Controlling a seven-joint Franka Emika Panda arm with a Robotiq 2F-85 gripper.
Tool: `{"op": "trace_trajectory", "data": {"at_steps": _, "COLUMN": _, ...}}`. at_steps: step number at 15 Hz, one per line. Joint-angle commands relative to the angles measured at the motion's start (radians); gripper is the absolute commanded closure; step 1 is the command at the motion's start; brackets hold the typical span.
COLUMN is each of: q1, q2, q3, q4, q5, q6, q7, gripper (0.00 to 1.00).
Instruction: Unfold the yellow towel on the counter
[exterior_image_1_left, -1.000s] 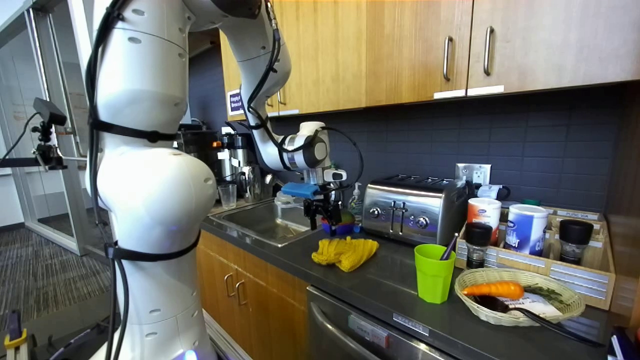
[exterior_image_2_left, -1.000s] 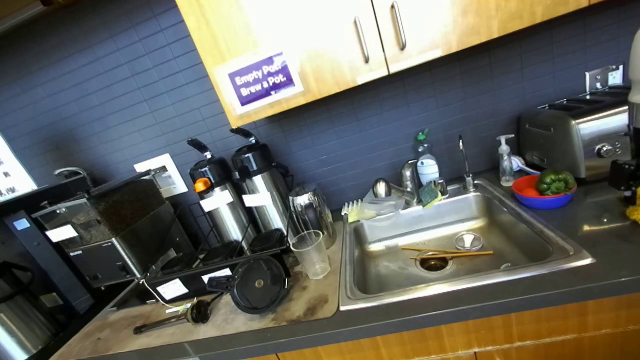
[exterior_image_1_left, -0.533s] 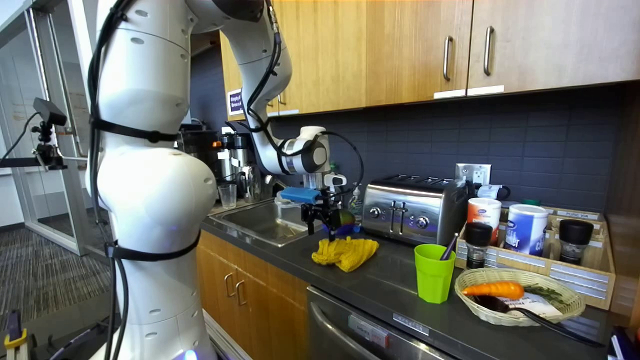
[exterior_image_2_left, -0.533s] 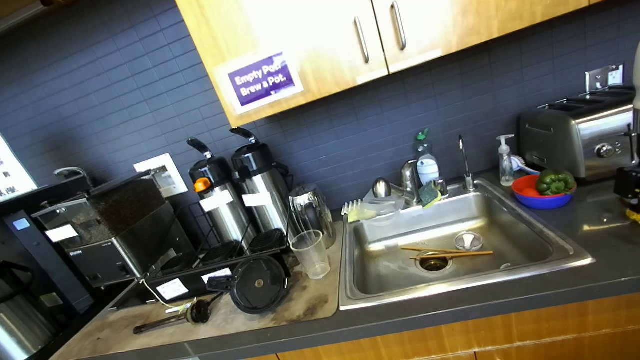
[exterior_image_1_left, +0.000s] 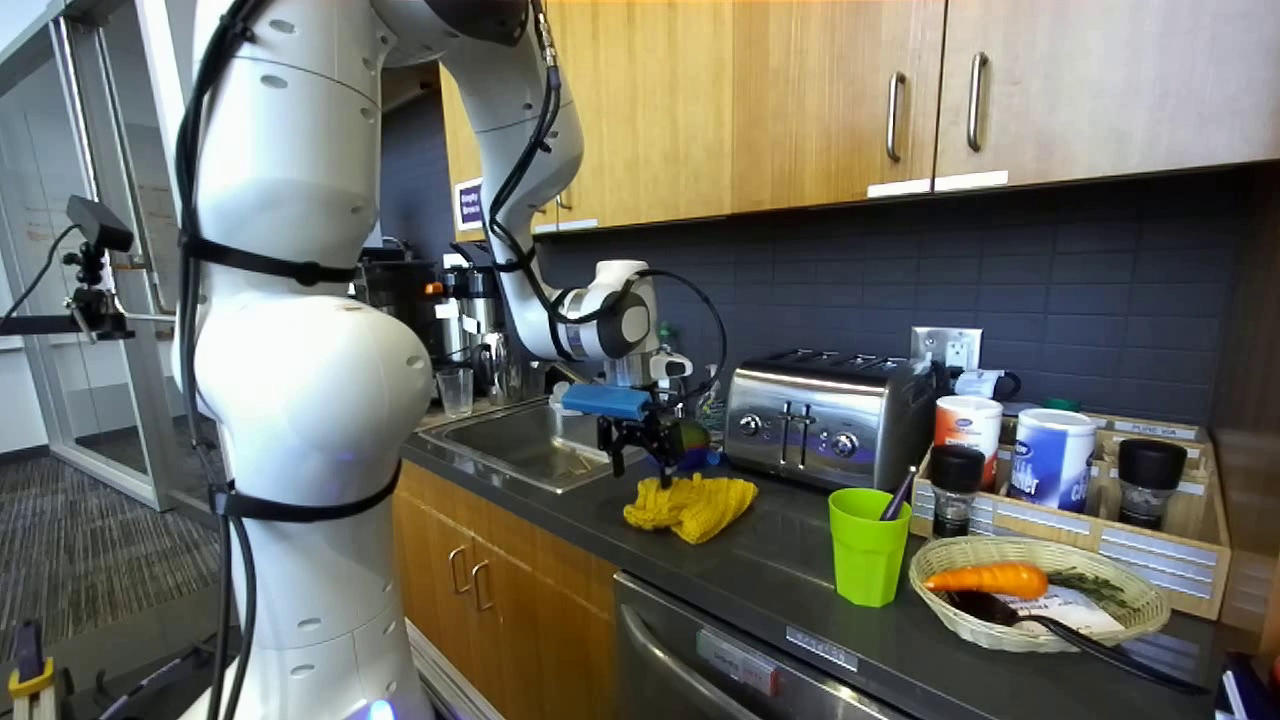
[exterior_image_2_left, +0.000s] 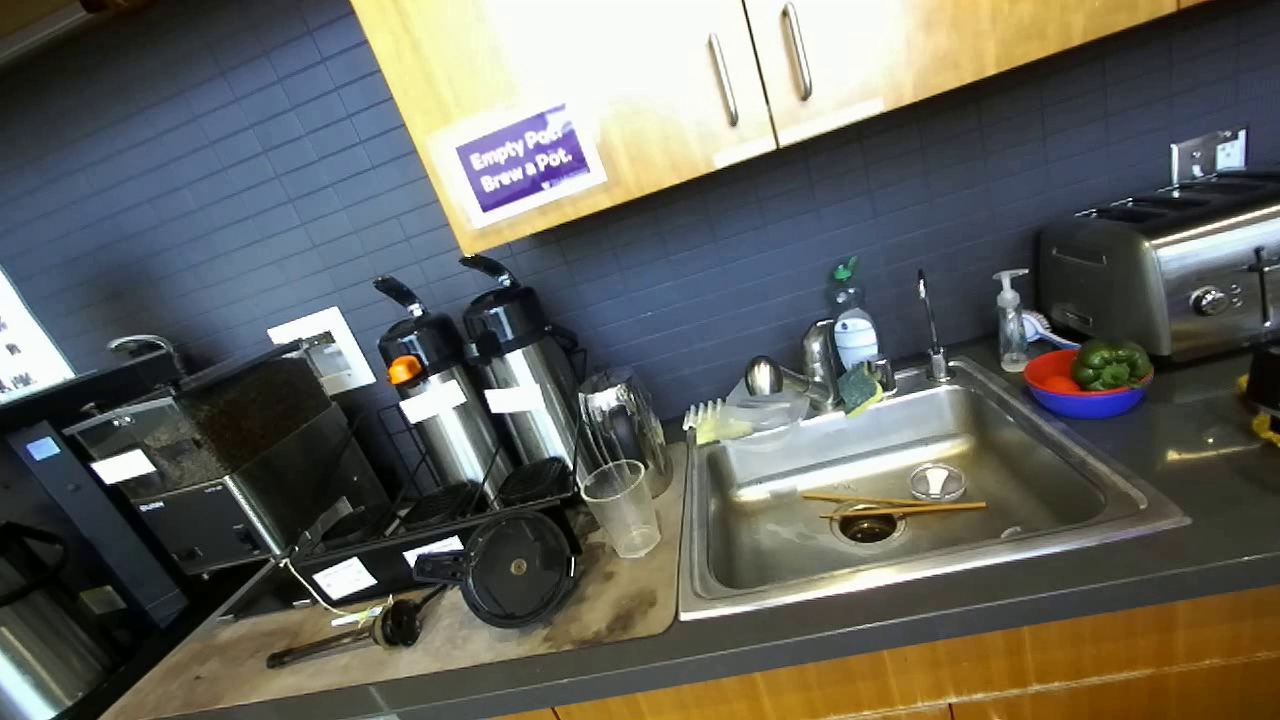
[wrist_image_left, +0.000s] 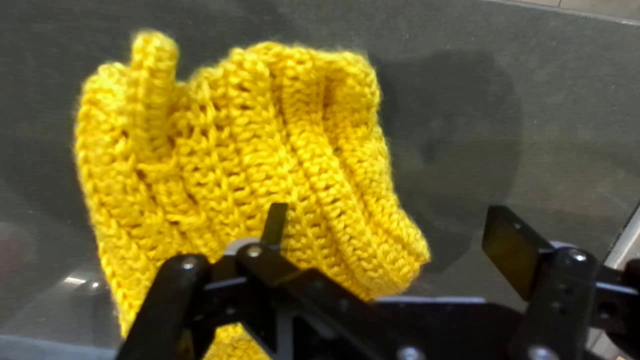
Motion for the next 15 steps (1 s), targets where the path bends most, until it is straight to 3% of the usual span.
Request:
{"op": "trace_trajectory", "data": {"at_steps": 1, "q1": 0.007, "q2": -0.018, "q3": -0.013, "q4": -0.031, "q5": -0.069, "q6": 0.025, "q7": -0.048, "gripper": 0.0}}
{"op": "trace_trajectory", "data": {"at_steps": 7, "q1": -0.002, "q2": -0.009, "q3": -0.011, "q4": -0.04, "q5": -0.121, "q6": 0.028, "q7": -0.127, "gripper": 0.0}}
{"op": "trace_trajectory", "data": {"at_steps": 15, "q1": -0.026, "q2": 0.006, "q3": 0.029, "q4": -0.054, "q5": 0.045, "q6": 0.03, "q7": -0.318, "gripper": 0.0}}
